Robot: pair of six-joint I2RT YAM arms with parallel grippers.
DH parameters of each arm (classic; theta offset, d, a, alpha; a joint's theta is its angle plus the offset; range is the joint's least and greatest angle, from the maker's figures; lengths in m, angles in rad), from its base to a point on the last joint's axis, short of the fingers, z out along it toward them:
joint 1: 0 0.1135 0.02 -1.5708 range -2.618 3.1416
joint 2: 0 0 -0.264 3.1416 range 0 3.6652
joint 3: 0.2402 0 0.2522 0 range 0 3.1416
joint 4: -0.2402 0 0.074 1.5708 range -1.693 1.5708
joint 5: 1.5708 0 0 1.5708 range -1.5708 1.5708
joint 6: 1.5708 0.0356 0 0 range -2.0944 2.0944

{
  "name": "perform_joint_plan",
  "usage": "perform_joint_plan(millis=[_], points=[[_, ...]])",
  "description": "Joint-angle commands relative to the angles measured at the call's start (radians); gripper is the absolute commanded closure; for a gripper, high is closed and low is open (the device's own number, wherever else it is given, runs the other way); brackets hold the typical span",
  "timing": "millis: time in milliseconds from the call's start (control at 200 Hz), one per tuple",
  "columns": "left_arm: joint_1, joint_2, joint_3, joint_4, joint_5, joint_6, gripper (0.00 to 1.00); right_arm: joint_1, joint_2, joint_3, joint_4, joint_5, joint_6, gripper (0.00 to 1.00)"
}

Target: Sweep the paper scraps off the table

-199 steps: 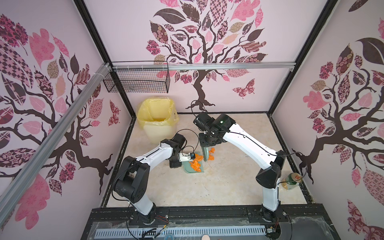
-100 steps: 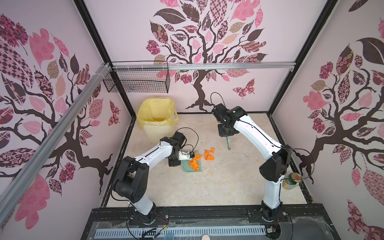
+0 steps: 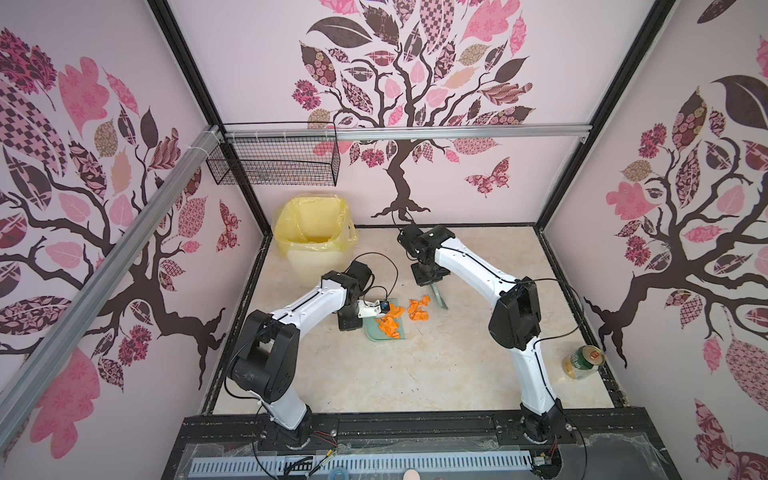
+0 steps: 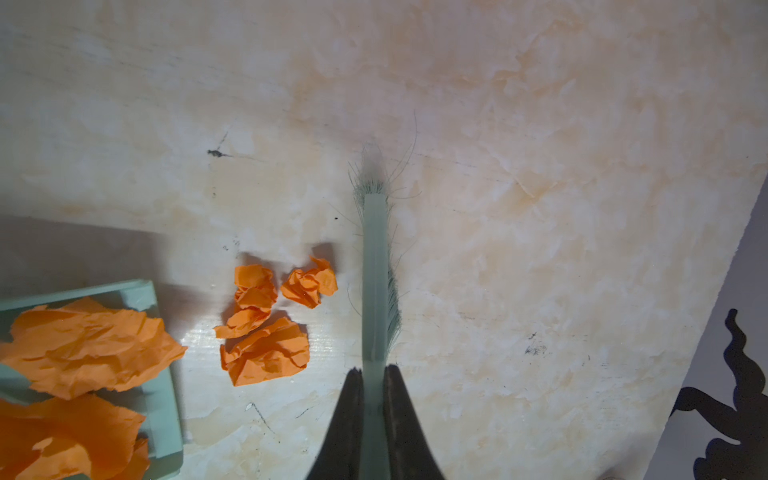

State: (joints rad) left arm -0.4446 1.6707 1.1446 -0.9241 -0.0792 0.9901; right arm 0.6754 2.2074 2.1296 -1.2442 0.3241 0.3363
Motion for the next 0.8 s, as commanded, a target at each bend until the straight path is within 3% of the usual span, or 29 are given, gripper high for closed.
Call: perform_joint_plan(millis=[0, 335, 795], points=[[0.004, 0.028, 0.030, 0.011, 0.005, -0.015, 1.00, 0.039, -0.014, -0.025, -0.001, -0.041, 0.035, 1.00], [0.004, 0.063, 0.043, 0.025, -0.008, -0.025, 1.00, 0.102, -0.074, -0.028, -0.003, -0.101, 0.099, 1.00], [0.004, 0.081, 0.047, 0.035, -0.004, -0.034, 1.00, 0.124, -0.181, -0.120, 0.147, -0.391, 0.124, 1.00]])
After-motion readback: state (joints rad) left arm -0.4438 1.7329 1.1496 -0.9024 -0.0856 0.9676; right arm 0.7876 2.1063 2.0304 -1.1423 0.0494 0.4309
